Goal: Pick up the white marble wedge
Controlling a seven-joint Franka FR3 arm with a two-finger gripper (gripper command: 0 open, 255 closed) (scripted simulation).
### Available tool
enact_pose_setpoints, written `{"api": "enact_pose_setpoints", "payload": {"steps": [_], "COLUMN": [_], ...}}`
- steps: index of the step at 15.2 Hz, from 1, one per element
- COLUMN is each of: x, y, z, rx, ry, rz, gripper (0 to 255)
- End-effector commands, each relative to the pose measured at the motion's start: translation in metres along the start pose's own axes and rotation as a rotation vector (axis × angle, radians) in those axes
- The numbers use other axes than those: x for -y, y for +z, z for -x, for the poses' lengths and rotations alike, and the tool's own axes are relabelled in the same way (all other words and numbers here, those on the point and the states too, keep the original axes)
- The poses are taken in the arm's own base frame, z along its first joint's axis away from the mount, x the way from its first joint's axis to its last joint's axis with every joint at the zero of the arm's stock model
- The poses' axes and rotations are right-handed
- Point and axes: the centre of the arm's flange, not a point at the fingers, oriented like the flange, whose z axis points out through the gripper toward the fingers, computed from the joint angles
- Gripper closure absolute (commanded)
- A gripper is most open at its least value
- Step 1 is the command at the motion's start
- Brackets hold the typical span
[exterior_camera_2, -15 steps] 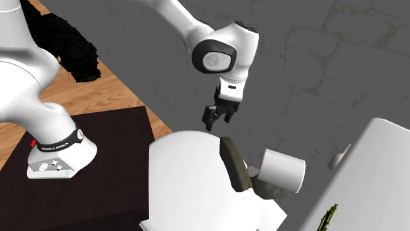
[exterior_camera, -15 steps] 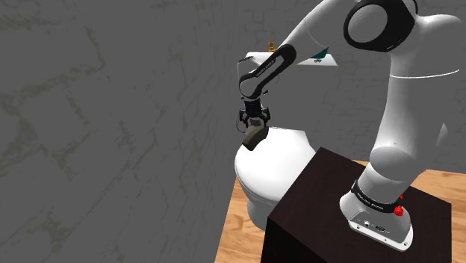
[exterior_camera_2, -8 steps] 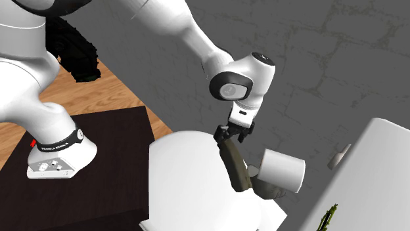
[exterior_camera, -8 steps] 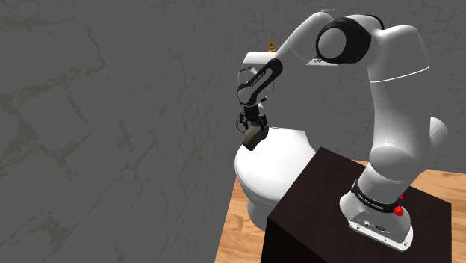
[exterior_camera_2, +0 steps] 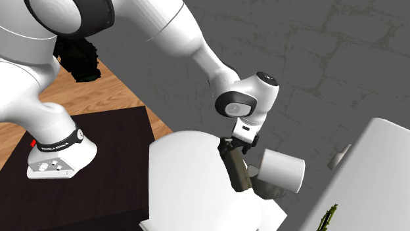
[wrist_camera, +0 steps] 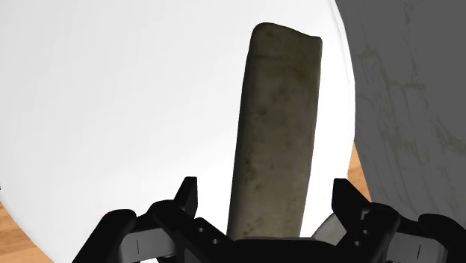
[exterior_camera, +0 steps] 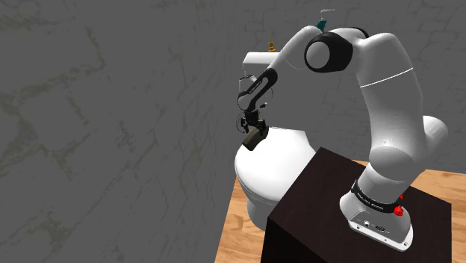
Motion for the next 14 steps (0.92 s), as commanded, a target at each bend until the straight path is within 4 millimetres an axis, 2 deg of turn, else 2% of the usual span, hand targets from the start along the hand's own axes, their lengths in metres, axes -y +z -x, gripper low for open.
{"api": "enact_pose_setpoints", "payload": {"steps": [1,3,4,13,14], "x": [0.0029,0.0029,0.0027,0.0029,0.0019], "y": [0.0135,0.0135,0.0136,0.0135,0.0083], "z": [0.0002,0.0002,-0.0003,0.0002,0.0003], "rx": [0.0,0.0,0.0,0.0,0.0], "ry": [0.0,0.0,0.0,0.0,0.0], "rz": [0.0,0.0,0.0,0.0,0.0], "gripper": [0,0,255,255,255]}}
